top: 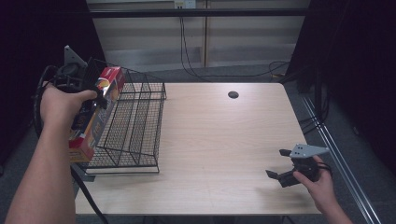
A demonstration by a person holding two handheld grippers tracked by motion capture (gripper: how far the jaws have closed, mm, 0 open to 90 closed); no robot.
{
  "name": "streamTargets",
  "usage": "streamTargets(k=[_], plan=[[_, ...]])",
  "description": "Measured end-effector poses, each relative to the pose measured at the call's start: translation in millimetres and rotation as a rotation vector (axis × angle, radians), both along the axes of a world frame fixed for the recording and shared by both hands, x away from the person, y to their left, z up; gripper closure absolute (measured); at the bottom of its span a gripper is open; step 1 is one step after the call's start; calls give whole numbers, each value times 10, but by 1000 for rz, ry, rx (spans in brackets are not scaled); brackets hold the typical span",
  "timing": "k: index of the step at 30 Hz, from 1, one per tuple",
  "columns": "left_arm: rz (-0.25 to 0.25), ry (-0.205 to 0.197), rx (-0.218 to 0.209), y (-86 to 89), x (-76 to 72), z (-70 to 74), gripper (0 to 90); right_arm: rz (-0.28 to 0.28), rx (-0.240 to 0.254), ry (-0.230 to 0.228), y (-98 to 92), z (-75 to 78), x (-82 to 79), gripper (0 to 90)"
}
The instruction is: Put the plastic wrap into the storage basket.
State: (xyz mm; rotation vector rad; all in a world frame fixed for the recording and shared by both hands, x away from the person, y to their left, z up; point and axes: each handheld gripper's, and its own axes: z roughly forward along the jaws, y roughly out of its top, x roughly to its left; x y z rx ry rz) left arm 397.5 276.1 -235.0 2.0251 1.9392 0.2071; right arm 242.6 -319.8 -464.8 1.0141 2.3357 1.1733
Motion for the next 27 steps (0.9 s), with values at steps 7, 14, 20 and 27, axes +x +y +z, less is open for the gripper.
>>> streamTargets(k=[7, 14, 20, 27], plan=[[29, 3, -6, 52, 21, -86, 446, 4, -2, 5, 16, -7, 5, 18], [41, 12, 0, 53, 64, -180, 446, 1, -2, 4, 15, -8, 3, 18], [57, 14, 3, 47, 103, -225, 444, 3, -1, 7, 1, -14, 0, 18], [77, 19, -2, 41, 130, -287, 443, 5, -2, 5, 3, -17, 2, 18]])
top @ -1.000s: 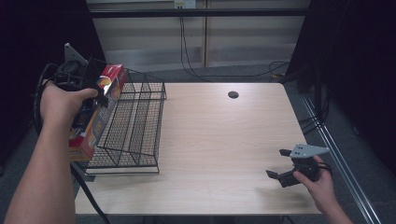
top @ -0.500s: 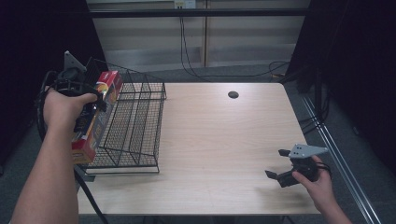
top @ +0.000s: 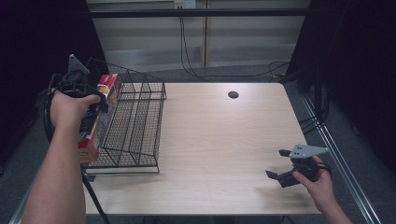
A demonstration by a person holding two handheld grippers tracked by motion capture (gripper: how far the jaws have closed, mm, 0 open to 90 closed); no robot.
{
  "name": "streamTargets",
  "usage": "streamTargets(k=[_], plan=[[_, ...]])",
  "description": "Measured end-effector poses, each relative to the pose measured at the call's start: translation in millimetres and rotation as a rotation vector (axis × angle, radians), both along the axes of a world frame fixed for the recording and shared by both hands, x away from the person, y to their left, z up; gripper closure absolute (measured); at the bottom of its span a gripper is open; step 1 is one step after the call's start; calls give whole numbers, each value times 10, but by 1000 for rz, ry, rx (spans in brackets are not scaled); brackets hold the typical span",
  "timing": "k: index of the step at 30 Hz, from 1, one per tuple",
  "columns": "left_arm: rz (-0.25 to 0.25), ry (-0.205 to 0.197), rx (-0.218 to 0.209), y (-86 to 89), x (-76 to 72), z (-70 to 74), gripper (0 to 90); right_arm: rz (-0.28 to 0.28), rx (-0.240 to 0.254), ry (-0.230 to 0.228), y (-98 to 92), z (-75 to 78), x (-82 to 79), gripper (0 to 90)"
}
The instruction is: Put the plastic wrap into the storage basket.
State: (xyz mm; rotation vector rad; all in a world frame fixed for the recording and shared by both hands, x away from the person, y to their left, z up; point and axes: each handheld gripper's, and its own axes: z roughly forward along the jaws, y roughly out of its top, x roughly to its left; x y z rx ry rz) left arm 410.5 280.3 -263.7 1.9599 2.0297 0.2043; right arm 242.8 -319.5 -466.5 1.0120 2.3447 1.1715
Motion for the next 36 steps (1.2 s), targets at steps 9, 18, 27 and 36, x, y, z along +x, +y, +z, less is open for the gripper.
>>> streamTargets(k=[9, 18, 27, 36], plan=[[15, 1, -3, 0, 25, -22, 441, 8, -7, 6, 15, -12, 1, 18], [29, 12, 6, -5, 71, -88, 438, 6, -18, 2, 23, -17, -1, 19], [25, 27, 26, 29, 91, -153, 434, 11, -18, 13, 15, -23, -6, 18], [32, 35, 34, 37, 133, -189, 429, 11, -20, 12, 15, -27, -9, 18]])
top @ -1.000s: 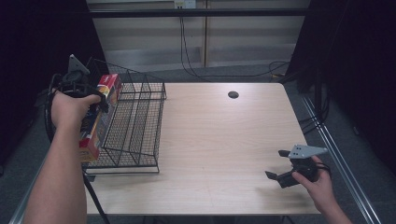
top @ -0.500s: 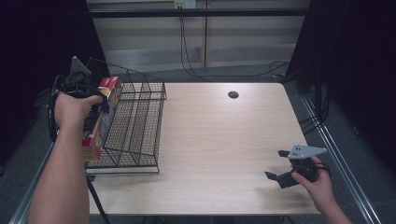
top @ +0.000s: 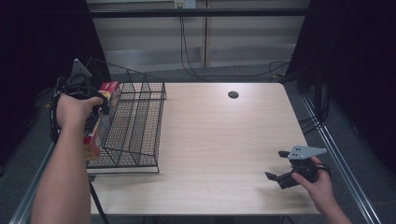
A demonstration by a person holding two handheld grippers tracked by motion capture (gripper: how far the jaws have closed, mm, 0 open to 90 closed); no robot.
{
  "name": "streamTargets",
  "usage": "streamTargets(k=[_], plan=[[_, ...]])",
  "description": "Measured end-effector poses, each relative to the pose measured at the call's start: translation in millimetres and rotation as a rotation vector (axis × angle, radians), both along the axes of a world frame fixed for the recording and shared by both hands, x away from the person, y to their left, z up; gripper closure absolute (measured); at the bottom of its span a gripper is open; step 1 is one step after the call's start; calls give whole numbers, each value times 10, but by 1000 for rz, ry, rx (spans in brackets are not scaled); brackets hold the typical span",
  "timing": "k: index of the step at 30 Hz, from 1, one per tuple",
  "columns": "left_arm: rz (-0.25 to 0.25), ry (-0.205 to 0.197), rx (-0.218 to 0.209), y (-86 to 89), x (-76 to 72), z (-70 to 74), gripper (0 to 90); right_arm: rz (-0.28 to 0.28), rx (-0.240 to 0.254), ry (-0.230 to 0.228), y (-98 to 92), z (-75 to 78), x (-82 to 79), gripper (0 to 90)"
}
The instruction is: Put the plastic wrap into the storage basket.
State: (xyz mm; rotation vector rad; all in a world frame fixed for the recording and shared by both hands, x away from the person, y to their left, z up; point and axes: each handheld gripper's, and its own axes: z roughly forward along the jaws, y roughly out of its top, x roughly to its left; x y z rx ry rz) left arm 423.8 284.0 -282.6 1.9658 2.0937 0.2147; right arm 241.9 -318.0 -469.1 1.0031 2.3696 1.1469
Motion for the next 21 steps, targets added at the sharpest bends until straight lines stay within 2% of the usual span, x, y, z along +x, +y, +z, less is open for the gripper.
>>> streamTargets(k=[11, 13, 15, 17, 21], plan=[[9, 25, -3, 4, 19, -36, 420, -6, 0, -2, -7, 3, -3, 18], [7, 23, 7, 8, 21, -39, 414, -7, -1, -3, -7, 1, -1, 18], [25, -8, 18, 16, 22, 9, 405, -8, -4, -2, -6, -2, -1, 18], [39, -54, -1, 10, 9, 107, 407, -1, -4, -1, -1, -8, 1, 18], [26, -61, -25, -55, -2, 200, 385, 1, -1, 0, 0, -1, 0, 19]])
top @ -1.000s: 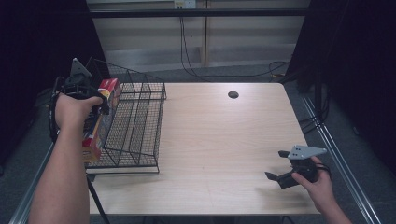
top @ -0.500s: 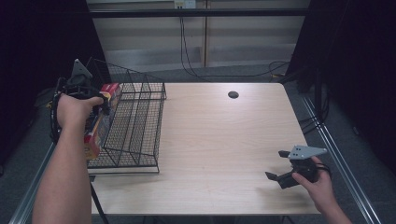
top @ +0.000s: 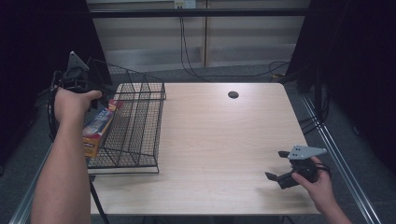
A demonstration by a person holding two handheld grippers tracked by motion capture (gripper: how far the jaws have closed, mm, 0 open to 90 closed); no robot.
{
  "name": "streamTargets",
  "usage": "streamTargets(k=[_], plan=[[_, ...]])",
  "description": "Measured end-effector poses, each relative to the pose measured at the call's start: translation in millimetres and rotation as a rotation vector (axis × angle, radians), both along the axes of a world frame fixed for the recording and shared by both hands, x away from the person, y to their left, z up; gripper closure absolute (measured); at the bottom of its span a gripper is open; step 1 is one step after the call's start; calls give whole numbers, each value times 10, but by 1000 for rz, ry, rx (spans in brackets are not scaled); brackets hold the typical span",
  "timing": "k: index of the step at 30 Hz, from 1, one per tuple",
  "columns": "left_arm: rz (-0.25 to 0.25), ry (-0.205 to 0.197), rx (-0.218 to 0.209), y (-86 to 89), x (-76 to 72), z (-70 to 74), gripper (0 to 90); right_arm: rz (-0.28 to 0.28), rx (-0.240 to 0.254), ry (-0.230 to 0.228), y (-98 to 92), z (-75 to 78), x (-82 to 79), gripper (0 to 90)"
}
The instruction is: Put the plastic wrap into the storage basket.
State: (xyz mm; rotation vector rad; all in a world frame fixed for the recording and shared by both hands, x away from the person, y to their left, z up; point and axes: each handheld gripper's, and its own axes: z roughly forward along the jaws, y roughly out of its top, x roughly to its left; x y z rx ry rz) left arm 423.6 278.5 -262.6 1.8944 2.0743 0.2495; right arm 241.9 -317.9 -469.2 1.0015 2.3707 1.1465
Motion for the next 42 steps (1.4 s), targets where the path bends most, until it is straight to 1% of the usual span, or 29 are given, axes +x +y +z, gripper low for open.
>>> streamTargets(k=[1, 2, 3, 4, 6, 8, 9, 10, 15, 16, 18, 19, 20, 21, 22, 23, 24, 25, 26, 28, 30, 31, 32, 33, 35, 37, 38, 40, 42], plan=[[-16, -1, -12, -12, -2, 10, 382, 0, 0, 0, -2, 1, -1, 18], [-20, 0, -16, -37, -6, 17, 381, -2, -1, -1, -6, 2, -4, 18], [-19, -8, -16, -63, -9, 18, 375, 0, 0, 0, -9, 0, -6, 19], [-32, -13, -15, -75, -13, 20, 368, 2, 1, 4, -14, 1, -10, 19], [-29, -16, -30, -120, -17, 11, 348, -5, 2, -1, -17, 1, -16, 19], [-36, -17, -34, -136, -20, 14, 344, -6, 2, -2, -20, 4, -18, 18], [-53, -31, -36, -171, -23, 15, 331, -7, 3, -5, -26, 8, -15, 18], [-56, -27, -40, -196, -28, 16, 323, -4, 2, -7, -30, 10, -12, 18], [-105, -51, -70, -302, -46, -9, 280, -9, 0, -9, -24, 18, -12, 18], [-113, -50, -78, -322, -50, -14, 274, -6, 1, -6, -23, 19, -14, 19], [-123, -64, -84, -368, -57, -26, 262, -4, 5, -3, -24, 19, -24, 18], [-130, -72, -91, -389, -61, -31, 255, -6, 4, -10, -24, 15, -31, 19], [-134, -76, -103, -414, -65, -37, 246, -5, 3, -8, -28, 18, -38, 19], [-141, -81, -102, -438, -67, -45, 242, -6, 1, -9, -33, 19, -44, 19], [-146, -81, -112, -467, -71, -53, 242, -10, -3, -12, -39, 21, -49, 19], [-153, -89, -112, -500, -76, -60, 240, -11, 4, -11, -47, 23, -51, 19], [-153, -89, -112, -500, -76, -60, 238, -14, 5, -16, -52, 25, -51, 18], [-177, -97, -115, -557, -85, -79, 235, -14, 7, -15, -56, 30, -52, 18], [-187, -96, -119, -584, -90, -90, 229, -17, 8, -13, -60, 35, -53, 18], [-200, -105, -131, -634, -102, -107, 220, -19, 6, -19, -54, 38, -54, 18], [-206, -110, -129, -661, -109, -110, 218, -16, 8, -18, -51, 38, -53, 18], [-228, -120, -148, -712, -122, -120, 215, -9, 5, -20, -45, 35, -50, 18], [-231, -125, -161, -741, -127, -127, 214, -11, 4, -19, -44, 36, -52, 18], [-239, -126, -165, -764, -131, -135, 210, -10, 5, -19, -44, 36, -52, 18], [-264, -126, -157, -819, -143, -148, 201, -9, 7, -16, -46, 37, -54, 18], [-278, -139, -179, -868, -157, -173, 194, -14, 6, -18, -50, 43, -58, 19], [-278, -139, -179, -868, -157, -173, 192, -12, 8, -18, -53, 44, -58, 18], [-306, -147, -170, -950, -186, -221, 187, -9, 10, -19, -55, 46, -60, 18], [-320, -150, -186, -996, -204, -262, 177, -8, 7, -22, -51, 44, -61, 18]])
